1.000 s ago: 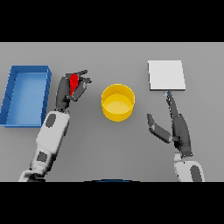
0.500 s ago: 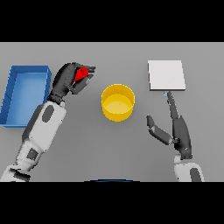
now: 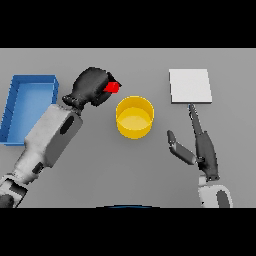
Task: Pick up the red beaker and tilt it to pour out 1 green nut into yellow bowl. Pick up the yellow bowl and place it on the metallic measuring scale.
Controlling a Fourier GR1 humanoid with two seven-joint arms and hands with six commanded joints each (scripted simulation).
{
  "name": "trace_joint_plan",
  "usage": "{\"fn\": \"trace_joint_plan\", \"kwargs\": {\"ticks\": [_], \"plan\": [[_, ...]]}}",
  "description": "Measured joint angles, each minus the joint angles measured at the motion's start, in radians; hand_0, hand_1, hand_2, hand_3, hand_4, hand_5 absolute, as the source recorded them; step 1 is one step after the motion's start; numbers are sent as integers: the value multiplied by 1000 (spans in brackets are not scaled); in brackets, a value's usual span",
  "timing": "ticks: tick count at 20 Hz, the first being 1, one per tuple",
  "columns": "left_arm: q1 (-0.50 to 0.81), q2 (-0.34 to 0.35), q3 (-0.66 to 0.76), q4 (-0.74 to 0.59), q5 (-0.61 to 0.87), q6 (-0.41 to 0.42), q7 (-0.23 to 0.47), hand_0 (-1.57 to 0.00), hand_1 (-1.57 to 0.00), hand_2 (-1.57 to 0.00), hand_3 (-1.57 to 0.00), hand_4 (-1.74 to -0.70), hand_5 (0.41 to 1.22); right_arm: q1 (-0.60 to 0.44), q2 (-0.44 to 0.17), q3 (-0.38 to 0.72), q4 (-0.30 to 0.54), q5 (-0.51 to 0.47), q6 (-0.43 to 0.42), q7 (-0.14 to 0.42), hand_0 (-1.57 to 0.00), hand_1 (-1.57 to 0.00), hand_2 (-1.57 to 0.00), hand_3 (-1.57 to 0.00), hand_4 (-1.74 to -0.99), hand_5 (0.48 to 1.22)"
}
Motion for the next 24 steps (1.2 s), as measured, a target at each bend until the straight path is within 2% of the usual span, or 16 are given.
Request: {"fn": "trace_joint_plan", "kwargs": {"ticks": [2, 6, 11, 16, 18, 19, 21, 24], "plan": [[-58, 27, -54, 21, -68, -64, 5, -1569, -1570, -1569, -1569, -1740, 1199, 4, 1, -2, -5, -2, -2, -1, 1, 1, 1, 1, -1068, 689], [-160, 32, -167, 88, -190, -182, -12, -1570, -1570, -1570, -1570, -1582, 1212, -5, 12, 3, -11, -11, 3, 4, 1, 1, 1, 1, -1063, 681], [-271, 12, -281, 165, -316, -268, -39, -1571, -1571, -1571, -1571, -1685, 1218, 0, 5, -3, 10, -25, 19, 13, 1, 1, 1, 1, -1067, 684], [-348, 8, -385, 249, -444, -294, -66, -1571, -1571, -1571, -1571, -1723, 1220, 3, 1, 2, -3, -25, 27, 10, 1, 1, 1, 1, -1063, 697], [-364, 14, -408, 256, -475, -297, -72, -1571, -1571, -1571, -1571, -1729, 1220, 20, -3, 7, -4, -22, 32, -14, 1, 1, 1, 1, -1058, 696], [-361, 7, -422, 254, -487, -300, -75, -1571, -1571, -1571, -1571, -1732, 1220, 6, -3, -5, 6, -30, 27, 15, 1, 1, 1, 1, -1060, 696], [-368, -12, -439, 266, -515, -278, -59, -1571, -1571, -1571, -1571, -1735, 1221, 3, 20, 7, 7, -40, 32, 1, 1, 1, 1, 1, -1063, 699], [-374, -21, -472, 255, -557, -267, -44, -1571, -1571, -1571, -1571, -1737, 1221, 10, 17, 4, 11, -30, 21, -13, 1, 1, 1, 1, -1055, 691]]}}
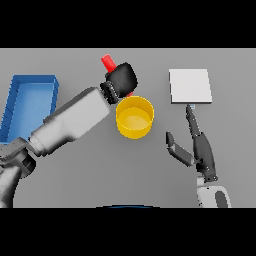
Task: Pick up the red beaker and tilt it to pour out 1 green nut into yellow bowl. Pick up the yellow bowl and place it on the metallic measuring scale.
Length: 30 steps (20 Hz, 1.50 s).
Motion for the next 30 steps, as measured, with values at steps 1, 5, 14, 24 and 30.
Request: {"fn": "trace_joint_plan", "kwargs": {"ticks": [1, 5, 14, 24, 30], "plan": [[-3, -7, -22, 10, -24, 15, -1, -1571, -1571, -1571, -1571, -1736, 1221, -6, 0, -6, 3, 1, -9, 5, 1, 1, 1, 1, -1065, 684], [-40, -24, -91, 38, -93, -1, -26, -1571, -1571, -1571, -1571, -1733, 1221, -11, 2, 1, 3, 21, -21, -7, 1, 1, 1, 1, -1077, 676], [-155, -58, -189, 73, -198, -81, -111, -1571, -1571, -1571, -1571, -1729, 1221, -6, 6, 9, -3, 37, -29, -10, 1, 1, 1, 1, -1027, 686], [-362, 44, 111, 251, -39, 17, -134, -1571, -1571, -1571, -1290, -1729, 1221, -12, -1, 9, -8, 41, -27, 6, 1, 1, 1, 1, -1001, 683], [-409, 155, 457, 396, 197, 10, 33, -1571, -1571, -1571, -1448, -1738, 1221, -33, 9, 4, 24, 33, -34, 3, 1, 1, 1, 1, -1006, 669]]}}
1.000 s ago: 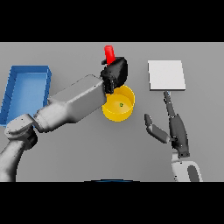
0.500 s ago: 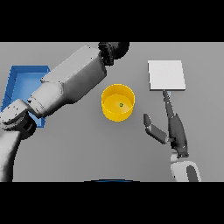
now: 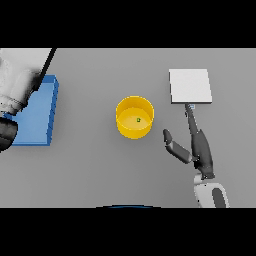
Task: Pick up the red beaker and tilt it to pour out 1 green nut into yellow bowl. Pick up the yellow bowl and place it on the metallic measuring scale.
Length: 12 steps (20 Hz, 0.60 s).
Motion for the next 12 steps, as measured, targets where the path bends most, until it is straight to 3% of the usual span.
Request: {"fn": "trace_joint_plan", "kwargs": {"ticks": [3, 7, 9, 12], "plan": [[68, 87, 150, 19, 121, 65, 83, -1571, -1571, -1571, -1447, -1739, 1221, -1, 9, 1, -1, -19, 8, -3, 1, 1, 1, 1, -996, 664], [209, 171, 299, -1, 256, 158, 186, -1571, -1571, -1571, -1425, -1740, 1221, -15, 1, -1, 4, -11, 6, 6, 1, 1, 1, 1, -1044, 654], [282, 190, 381, -32, 337, 195, 250, -1571, -1571, -1571, -1441, -1741, 1221, -8, 1, 2, 7, -13, 10, -2, 1, 1, 1, 1, -1057, 652], [424, 194, 470, -116, 447, 260, 290, -1571, -1571, -1571, -1467, -1741, 1221, -3, -1, 7, 8, 8, -3, 0, 1, 1, 1, 1, -1047, 651]]}}
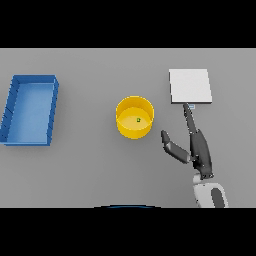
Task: Pick up the red beaker and tilt it to pour out 1 green nut into yellow bowl. Pick up the yellow bowl and place it on the metallic measuring scale.
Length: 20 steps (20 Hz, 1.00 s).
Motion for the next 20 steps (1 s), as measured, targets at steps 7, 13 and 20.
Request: {"fn": "trace_joint_plan", "kwargs": {"ticks": [7, 13, 20], "plan": [[299, -53, 98, -327, 162, 46, 176, -1571, -1571, -1571, -1450, -1741, 1221, -16, -18, 3, -2, 22, 3, 24, 1, 1, 1, 1, -1026, 648], [490, -126, 123, -532, 211, 103, 208, -1571, -1571, -1571, -1497, -1741, 1221, -11, -7, 3, 10, 6, 7, 1, 1, 1, 1, 1, -1005, 647], [619, -199, 129, -671, 235, 127, 261, -1571, -1571, -1571, -1555, -1741, 1046, 4, -15, -2, 10, 11, 1, -14, 1, 1, 1, 1, -1013, 644]]}}
